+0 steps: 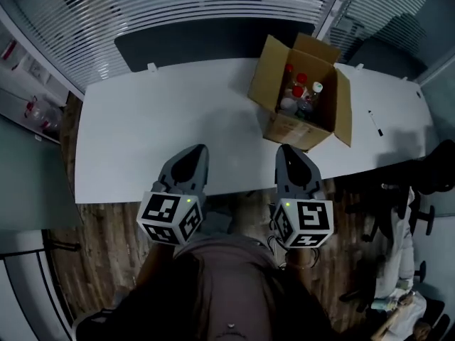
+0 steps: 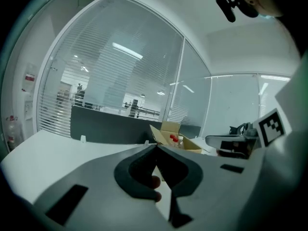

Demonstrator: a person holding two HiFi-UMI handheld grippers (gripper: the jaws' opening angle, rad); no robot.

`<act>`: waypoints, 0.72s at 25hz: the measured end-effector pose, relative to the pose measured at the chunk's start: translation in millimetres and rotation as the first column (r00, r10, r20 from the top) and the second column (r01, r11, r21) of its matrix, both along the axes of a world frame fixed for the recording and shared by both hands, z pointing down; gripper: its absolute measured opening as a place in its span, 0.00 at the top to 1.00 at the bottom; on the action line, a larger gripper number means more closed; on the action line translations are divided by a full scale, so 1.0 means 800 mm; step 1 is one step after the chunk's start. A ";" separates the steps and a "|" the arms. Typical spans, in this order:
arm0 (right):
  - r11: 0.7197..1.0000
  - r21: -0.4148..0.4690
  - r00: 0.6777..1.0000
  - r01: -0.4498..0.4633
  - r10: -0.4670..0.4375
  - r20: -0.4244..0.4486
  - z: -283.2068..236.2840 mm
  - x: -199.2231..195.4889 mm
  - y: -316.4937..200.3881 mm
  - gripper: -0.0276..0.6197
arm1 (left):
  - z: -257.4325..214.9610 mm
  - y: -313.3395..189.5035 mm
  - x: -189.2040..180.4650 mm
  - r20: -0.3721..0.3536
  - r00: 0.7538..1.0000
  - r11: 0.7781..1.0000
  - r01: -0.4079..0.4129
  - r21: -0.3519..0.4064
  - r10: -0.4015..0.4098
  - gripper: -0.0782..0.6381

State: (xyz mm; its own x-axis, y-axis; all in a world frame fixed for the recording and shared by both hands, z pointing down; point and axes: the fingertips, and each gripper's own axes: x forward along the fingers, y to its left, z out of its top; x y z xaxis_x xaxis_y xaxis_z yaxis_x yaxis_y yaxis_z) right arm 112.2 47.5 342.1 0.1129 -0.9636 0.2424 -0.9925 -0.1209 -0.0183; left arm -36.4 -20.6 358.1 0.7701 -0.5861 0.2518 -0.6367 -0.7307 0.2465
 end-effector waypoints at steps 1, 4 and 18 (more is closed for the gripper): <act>1.000 -0.004 1.000 -0.016 0.016 -0.005 0.000 0.012 -0.009 0.92 | 0.001 -0.012 0.006 0.001 1.000 1.000 -0.006 0.000 0.006 0.88; 0.998 -0.011 0.998 -0.063 0.063 -0.013 -0.002 0.043 -0.033 0.92 | 0.002 -0.041 0.021 -0.004 1.000 1.000 -0.025 -0.005 0.025 0.88; 0.990 -0.090 0.993 -0.108 0.104 -0.049 0.012 0.127 -0.098 0.80 | 0.013 -0.102 0.051 0.005 0.999 0.998 -0.041 -0.044 0.041 0.88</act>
